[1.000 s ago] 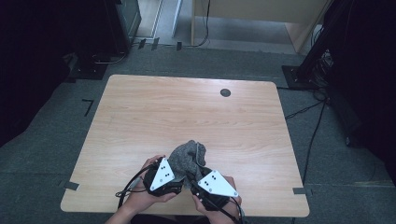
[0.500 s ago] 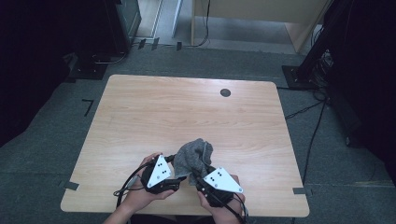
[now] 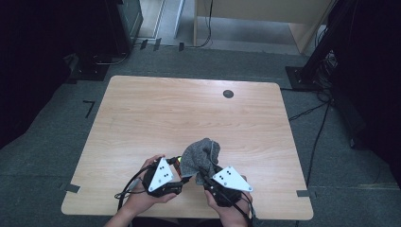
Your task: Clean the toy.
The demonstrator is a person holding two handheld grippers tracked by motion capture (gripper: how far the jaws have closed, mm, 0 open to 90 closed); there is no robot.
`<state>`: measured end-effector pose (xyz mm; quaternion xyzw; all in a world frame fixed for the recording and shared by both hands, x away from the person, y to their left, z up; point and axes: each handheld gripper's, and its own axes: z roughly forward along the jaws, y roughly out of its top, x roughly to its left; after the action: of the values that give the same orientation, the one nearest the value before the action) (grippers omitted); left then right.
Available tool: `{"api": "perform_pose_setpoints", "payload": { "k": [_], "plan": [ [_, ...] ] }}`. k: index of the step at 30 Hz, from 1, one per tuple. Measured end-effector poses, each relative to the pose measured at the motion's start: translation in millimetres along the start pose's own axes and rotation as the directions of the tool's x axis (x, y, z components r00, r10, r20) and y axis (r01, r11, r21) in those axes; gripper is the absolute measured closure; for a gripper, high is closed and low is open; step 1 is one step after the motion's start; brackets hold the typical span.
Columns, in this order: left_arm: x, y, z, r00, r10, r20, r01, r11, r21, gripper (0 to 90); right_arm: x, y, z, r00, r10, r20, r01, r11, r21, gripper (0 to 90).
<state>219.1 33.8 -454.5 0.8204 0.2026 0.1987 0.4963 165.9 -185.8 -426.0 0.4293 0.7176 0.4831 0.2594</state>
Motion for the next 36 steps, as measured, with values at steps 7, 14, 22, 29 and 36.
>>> {"api": "perform_pose_setpoints", "payload": {
  "k": [7, 14, 22, 29, 36],
  "plan": [
    [-12.8, -3.5, 9.1, 0.9995, 0.021, 0.025, -0.022, 0.9992, 0.033, 34.0, 23.1, 2.3, 0.3, 0.9965, -0.070, -0.046, 0.069, 0.997, -0.018, 70.5],
    [-15.5, 0.1, 6.2, 0.9979, 0.061, 0.022, -0.062, 0.9978, 0.025, 34.0, -0.4, 1.8, 2.0, 1.0000, 0.001, 0.001, -0.001, 1.000, -0.016, 70.6],
    [-5.9, -1.5, 5.3, 0.9998, -0.014, 0.013, 0.013, 0.9996, 0.025, 34.0, 19.5, 1.1, -0.9, 0.9976, -0.039, -0.057, 0.038, 0.999, -0.020, 70.5],
    [-17.2, -0.9, 6.7, 0.9975, 0.050, 0.050, -0.051, 0.9986, 0.016, 34.0, 17.9, 6.1, -0.8, 0.9970, -0.038, -0.067, 0.036, 0.999, -0.032, 70.4],
    [-2.8, -0.2, 2.5, 0.9995, -0.032, 0.004, 0.032, 0.9995, 0.008, 34.0, -3.4, -0.8, -0.9, 0.9991, 0.031, -0.030, -0.031, 1.000, 0.000, 70.5]
  ]
}}
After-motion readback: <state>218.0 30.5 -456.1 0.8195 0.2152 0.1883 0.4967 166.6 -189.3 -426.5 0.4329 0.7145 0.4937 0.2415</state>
